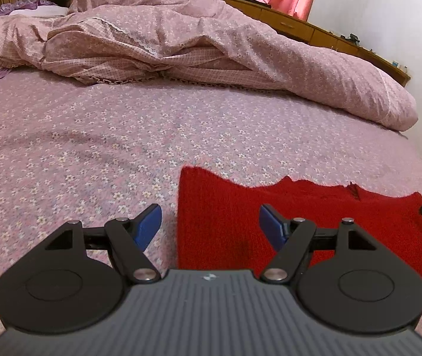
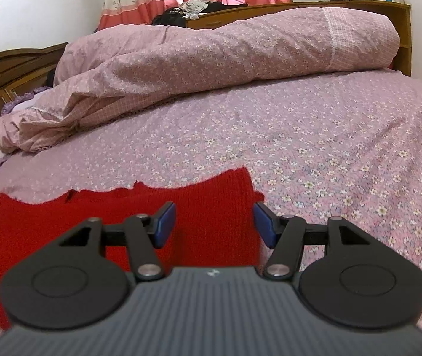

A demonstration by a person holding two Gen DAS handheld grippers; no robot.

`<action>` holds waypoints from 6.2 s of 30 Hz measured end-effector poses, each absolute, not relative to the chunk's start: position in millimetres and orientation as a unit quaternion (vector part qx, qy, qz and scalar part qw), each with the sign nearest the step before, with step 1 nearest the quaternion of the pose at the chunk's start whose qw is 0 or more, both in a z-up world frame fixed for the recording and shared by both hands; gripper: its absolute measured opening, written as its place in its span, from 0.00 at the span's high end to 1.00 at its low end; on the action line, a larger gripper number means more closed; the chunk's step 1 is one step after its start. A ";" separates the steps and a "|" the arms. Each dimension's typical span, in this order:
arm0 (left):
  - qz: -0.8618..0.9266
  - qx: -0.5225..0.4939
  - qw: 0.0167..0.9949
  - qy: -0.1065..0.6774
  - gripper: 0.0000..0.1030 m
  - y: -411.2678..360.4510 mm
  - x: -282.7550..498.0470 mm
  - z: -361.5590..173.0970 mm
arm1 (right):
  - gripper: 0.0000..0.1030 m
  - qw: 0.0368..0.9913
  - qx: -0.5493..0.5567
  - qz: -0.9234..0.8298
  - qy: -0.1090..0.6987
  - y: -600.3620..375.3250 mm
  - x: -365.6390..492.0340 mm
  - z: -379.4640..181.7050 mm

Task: Fold small clothes
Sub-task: 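Grasp the folded edge of the cardigan with both tools, then lift the folded edge with both tools and fold it over again, then open both tools to release the folded red cardigan, then grasp one end of the folded cardigan with the right tool and lift it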

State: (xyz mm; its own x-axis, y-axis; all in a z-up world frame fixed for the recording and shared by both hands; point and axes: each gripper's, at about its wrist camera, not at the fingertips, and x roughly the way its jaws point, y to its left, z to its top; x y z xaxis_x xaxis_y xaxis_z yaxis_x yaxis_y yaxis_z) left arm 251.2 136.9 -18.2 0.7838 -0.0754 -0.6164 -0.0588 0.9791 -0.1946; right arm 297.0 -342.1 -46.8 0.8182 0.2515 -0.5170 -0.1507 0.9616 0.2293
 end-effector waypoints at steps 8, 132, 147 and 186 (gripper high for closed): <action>-0.021 -0.104 0.939 0.328 0.45 124.6 265.7 -22.9 | 0.52 0.948 0.098 0.112 0.283 -344.3 306.5 -46.6; 0.031 0.021 0.948 0.316 0.25 49.8 259.3 11.4 | 0.56 0.967 0.009 0.064 0.246 -305.9 267.2 -24.3; -0.022 0.008 0.907 0.420 0.20 -8.5 206.6 -28.5 | 0.56 0.944 0.066 0.097 0.307 -264.2 196.5 -50.3; 0.090 -0.076 0.894 0.432 0.18 79.4 161.4 -31.5 | 0.20 0.902 0.332 0.002 0.275 -322.7 188.0 -98.1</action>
State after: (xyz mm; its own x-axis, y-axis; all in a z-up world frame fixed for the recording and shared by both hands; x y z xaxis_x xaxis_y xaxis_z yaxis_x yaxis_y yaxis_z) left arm 161.4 79.5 -31.5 0.6103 0.0948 -0.7865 -0.2259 0.9724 -0.0580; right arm 188.0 -322.7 -98.1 0.8485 0.1856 -0.4955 0.1794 0.7801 0.5994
